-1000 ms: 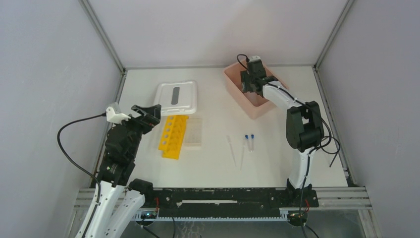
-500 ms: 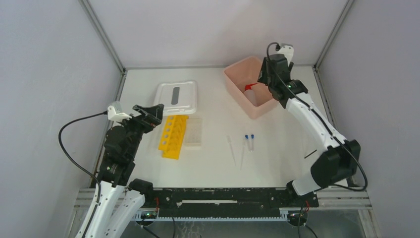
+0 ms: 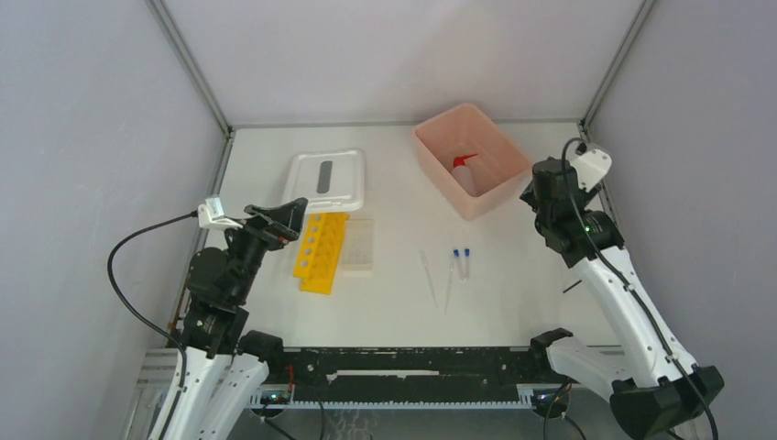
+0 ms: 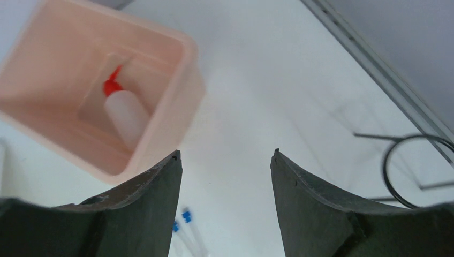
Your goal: Organize the chemistry lab equipment
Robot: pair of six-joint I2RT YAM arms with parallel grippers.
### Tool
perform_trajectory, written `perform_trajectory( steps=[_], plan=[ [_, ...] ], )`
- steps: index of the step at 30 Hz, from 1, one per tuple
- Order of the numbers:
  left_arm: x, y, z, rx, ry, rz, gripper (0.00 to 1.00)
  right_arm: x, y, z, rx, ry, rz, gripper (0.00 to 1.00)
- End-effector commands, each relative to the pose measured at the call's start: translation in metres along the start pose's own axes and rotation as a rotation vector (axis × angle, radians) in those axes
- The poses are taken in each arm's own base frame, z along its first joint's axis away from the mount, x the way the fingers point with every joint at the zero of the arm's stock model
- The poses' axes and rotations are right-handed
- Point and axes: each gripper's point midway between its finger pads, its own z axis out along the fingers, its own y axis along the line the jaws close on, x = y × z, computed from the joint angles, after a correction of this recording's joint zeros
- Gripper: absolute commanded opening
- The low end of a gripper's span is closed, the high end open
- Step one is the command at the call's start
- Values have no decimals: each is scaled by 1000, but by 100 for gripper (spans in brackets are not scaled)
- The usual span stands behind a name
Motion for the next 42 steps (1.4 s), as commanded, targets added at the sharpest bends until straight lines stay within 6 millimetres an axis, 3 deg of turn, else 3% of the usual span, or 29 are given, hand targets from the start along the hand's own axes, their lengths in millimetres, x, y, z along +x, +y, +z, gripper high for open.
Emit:
perform_trajectory(
  steps=[1, 4, 10, 14, 26, 42],
  plan=[
    [5, -12, 3, 65, 22, -24, 100, 22, -57, -1, 184, 30, 98, 69],
    [8, -15, 6, 75, 41, -37, 100, 41, -84, 3, 246, 64, 149, 68],
    [14, -14, 10, 74, 72, -32, 100, 59, -124, 12, 327, 83, 241, 67],
    [19, -14, 14, 74, 94, -29, 100, 67, -138, 23, 374, 101, 263, 66],
    [19, -22, 15, 116, 86, -70, 100, 63, -155, 45, 432, 98, 311, 65],
    [15, -27, 16, 142, 67, -73, 100, 75, -177, 73, 512, 159, 379, 64]
  ],
)
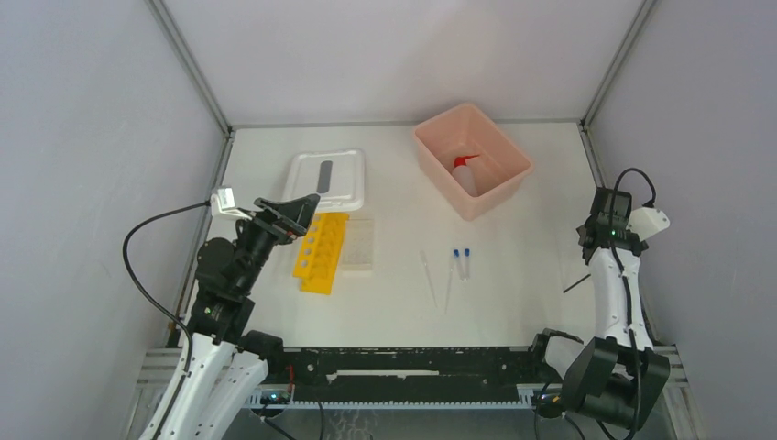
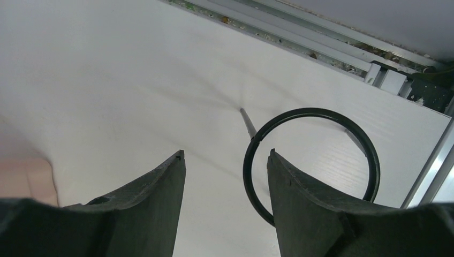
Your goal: Organize the chemistry lab equipment
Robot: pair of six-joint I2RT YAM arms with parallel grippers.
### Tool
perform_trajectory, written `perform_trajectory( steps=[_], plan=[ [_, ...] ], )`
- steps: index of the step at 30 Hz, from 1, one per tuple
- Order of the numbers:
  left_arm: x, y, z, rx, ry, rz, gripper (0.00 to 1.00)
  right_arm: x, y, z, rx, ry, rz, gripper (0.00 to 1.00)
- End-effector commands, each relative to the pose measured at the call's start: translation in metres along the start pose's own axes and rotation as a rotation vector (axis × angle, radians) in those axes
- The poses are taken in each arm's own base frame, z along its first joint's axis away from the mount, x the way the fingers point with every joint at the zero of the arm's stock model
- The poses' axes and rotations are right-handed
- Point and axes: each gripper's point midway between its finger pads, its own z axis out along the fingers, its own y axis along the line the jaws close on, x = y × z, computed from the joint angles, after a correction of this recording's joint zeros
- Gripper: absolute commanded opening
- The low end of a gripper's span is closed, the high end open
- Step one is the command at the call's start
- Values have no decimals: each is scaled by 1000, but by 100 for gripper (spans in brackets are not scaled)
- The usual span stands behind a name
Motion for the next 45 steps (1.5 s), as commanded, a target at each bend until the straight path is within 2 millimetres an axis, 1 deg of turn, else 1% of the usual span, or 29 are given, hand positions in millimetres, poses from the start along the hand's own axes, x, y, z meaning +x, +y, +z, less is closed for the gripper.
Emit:
perform_trajectory(
  steps=[1, 5, 12, 17, 21, 23, 27, 29, 31, 36, 39, 42, 45],
  plan=[
    [-1, -10, 3, 52, -6, -2, 100, -11, 8, 5, -23, -23, 34, 64],
    [0, -9, 4, 51, -2, -3, 100, -10, 9, 10, -24, -12, 45, 64],
    [2, -9, 6, 53, 8, -13, 100, 1, 6, 9, -17, 31, 51, 63],
    [5, -5, 3, 49, 6, -16, 100, 7, 2, 8, -14, 38, 46, 57],
    [8, -3, 2, 44, 12, -17, 100, 11, 4, 10, -20, 59, 43, 51],
    [8, -2, 3, 43, 12, -20, 100, 13, 4, 9, -21, 68, 45, 46],
    [11, 0, 6, 40, 13, -31, 100, 16, 4, 11, -17, 80, 30, 31],
    [12, 1, 8, 36, 19, -37, 100, 17, 4, 10, -19, 82, 19, 26],
    [11, -1, 6, 42, 20, -33, 100, 16, 5, 9, -25, 77, 18, 15],
    [10, 3, 1, 30, 1, -29, 100, 18, 7, -1, -45, 59, 6, 8],
    [11, 1, 1, 37, 14, -29, 100, 15, 8, -8, -61, 28, -10, 0],
    [10, 0, -1, 35, 11, -18, 100, 16, 9, -12, -74, 14, -20, 0],
    [10, 2, -2, 31, 6, -12, 100, 23, 11, -11, -100, 31, -35, 0]
  ],
)
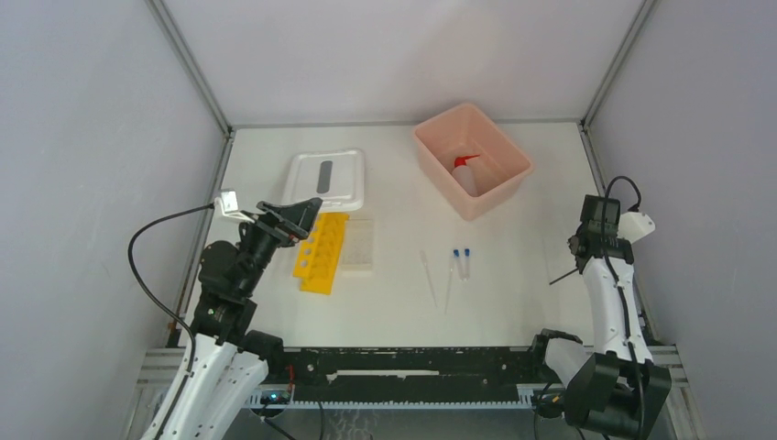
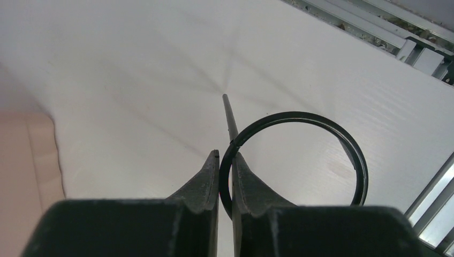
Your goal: Organize the chemistry lab equipment
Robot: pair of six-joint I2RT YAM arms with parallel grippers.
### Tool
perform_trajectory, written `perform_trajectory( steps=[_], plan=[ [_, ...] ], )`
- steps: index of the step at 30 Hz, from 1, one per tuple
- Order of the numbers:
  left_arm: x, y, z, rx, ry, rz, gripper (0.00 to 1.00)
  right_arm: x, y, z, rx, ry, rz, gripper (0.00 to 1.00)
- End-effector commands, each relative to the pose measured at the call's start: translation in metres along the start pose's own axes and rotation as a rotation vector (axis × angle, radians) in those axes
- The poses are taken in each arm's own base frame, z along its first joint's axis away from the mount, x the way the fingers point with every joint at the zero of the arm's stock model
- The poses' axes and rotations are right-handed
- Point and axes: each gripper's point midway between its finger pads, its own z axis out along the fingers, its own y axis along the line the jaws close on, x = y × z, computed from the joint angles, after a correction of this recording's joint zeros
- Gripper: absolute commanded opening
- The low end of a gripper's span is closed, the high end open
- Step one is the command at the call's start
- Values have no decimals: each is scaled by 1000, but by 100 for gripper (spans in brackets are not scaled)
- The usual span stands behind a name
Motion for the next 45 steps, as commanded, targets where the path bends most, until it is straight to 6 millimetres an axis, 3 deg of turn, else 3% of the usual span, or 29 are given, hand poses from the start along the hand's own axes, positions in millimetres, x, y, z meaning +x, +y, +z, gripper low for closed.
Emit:
perform_trajectory(
  steps=[1, 6, 22, 30, 36, 40, 45],
  plan=[
    [1, -3, -2, 18, -5, 6, 100, -3, 4, -2, -36, -25, -3, 0],
    [0, -2, -3, 14, -9, 13, 100, -4, 16, -11, -89, -47, -37, 0],
    [2, 4, 0, -9, -4, 19, 100, -65, 71, -89, -256, -251, -95, 0],
    [1, 8, 4, -31, -4, 26, 100, -102, 125, -159, -428, -343, -138, 0],
    [-3, 7, 5, -38, -13, 34, 100, -117, 185, -204, -541, -383, -214, 0],
    [-4, 8, 7, -46, -14, 34, 100, -116, 224, -221, -591, -408, -273, 0],
    [-2, 12, 9, -58, -8, 32, 100, -104, 270, -224, -614, -412, -351, 0]
  ],
)
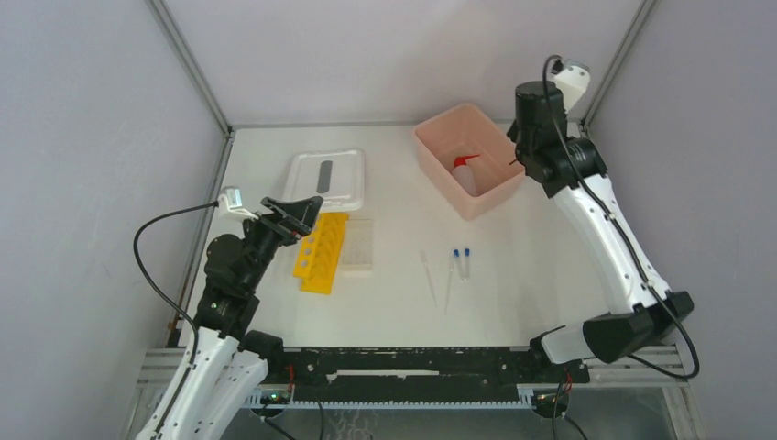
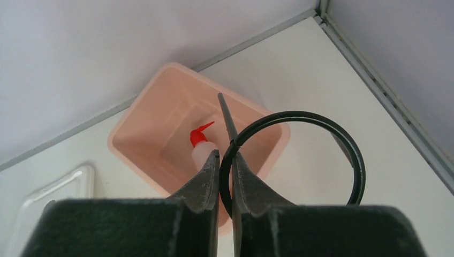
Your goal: Organize the chemistry lab equipment
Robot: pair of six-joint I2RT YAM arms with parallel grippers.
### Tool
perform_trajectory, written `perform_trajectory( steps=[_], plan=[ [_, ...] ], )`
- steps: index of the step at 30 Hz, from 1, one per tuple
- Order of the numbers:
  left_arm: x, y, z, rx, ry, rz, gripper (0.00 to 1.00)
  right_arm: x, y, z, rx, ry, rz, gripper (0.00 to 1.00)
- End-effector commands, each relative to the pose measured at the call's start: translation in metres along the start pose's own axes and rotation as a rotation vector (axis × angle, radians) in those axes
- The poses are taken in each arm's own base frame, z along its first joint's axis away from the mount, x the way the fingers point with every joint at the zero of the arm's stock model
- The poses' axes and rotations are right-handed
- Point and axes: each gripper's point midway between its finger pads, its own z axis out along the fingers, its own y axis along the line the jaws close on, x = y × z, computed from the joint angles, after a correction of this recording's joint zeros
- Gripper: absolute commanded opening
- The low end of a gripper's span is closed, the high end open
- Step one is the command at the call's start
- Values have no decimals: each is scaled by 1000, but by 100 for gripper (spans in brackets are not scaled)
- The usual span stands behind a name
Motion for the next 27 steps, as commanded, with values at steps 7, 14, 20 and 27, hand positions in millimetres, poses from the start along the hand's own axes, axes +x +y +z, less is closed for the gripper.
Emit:
perform_trajectory(
  steps=[7, 14, 20, 27],
  plan=[
    [-7, -1, 2, -1, -29, 28, 100, -4, 73, 44, -71, -18, -99, 0],
    [-4, 4, 4, -17, -22, 26, 100, 22, 101, 75, -92, 41, -151, 0],
    [-1, 10, 6, -39, -19, 27, 100, 47, 110, 93, -94, 91, -174, 0],
    [4, 15, 10, -56, -3, 18, 100, 79, 113, 110, -103, 153, -181, 0]
  ],
)
